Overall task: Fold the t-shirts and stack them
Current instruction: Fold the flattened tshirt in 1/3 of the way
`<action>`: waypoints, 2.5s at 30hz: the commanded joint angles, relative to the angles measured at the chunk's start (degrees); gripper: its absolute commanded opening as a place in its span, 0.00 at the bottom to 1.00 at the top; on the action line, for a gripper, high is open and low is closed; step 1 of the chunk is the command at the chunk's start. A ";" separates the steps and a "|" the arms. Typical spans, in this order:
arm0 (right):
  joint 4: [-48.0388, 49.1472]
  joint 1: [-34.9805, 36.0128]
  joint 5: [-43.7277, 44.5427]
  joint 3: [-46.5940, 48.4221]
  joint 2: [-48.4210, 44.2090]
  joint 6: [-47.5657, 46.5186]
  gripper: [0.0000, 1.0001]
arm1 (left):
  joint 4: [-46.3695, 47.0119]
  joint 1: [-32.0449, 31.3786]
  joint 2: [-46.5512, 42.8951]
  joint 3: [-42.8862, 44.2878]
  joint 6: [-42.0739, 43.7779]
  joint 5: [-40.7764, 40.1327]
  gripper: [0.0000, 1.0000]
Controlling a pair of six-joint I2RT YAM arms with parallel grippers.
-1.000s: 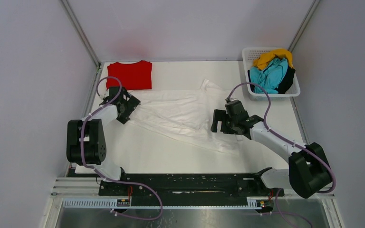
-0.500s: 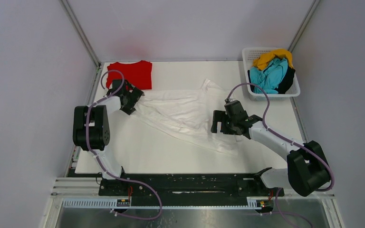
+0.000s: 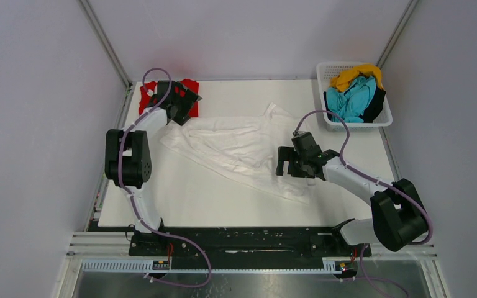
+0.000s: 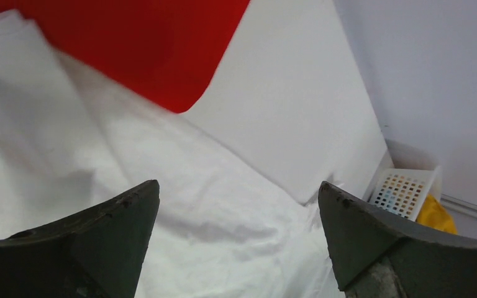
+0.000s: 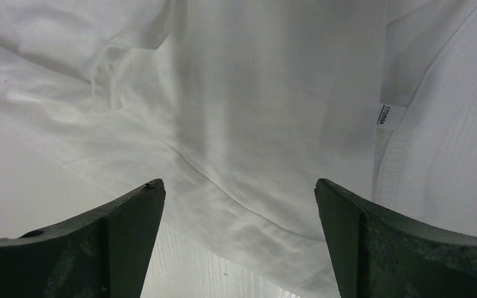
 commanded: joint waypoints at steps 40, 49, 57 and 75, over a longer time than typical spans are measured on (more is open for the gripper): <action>-16.85 4.91 -7.44 -19.23 -19.74 13.29 1.00 | -8.11 -9.56 -30.60 -49.07 4.17 1.84 0.99; -20.37 4.91 -2.25 -13.79 -32.24 8.24 1.00 | -22.02 -10.70 -41.49 -42.95 5.37 -13.60 0.99; -4.84 8.60 -9.04 -11.29 -28.06 5.82 0.99 | -27.20 -9.57 -41.70 -38.33 4.40 -20.97 0.99; 3.89 12.83 -6.81 -10.18 -18.07 6.52 1.00 | -15.95 -4.47 -39.84 -43.96 3.05 -22.99 0.97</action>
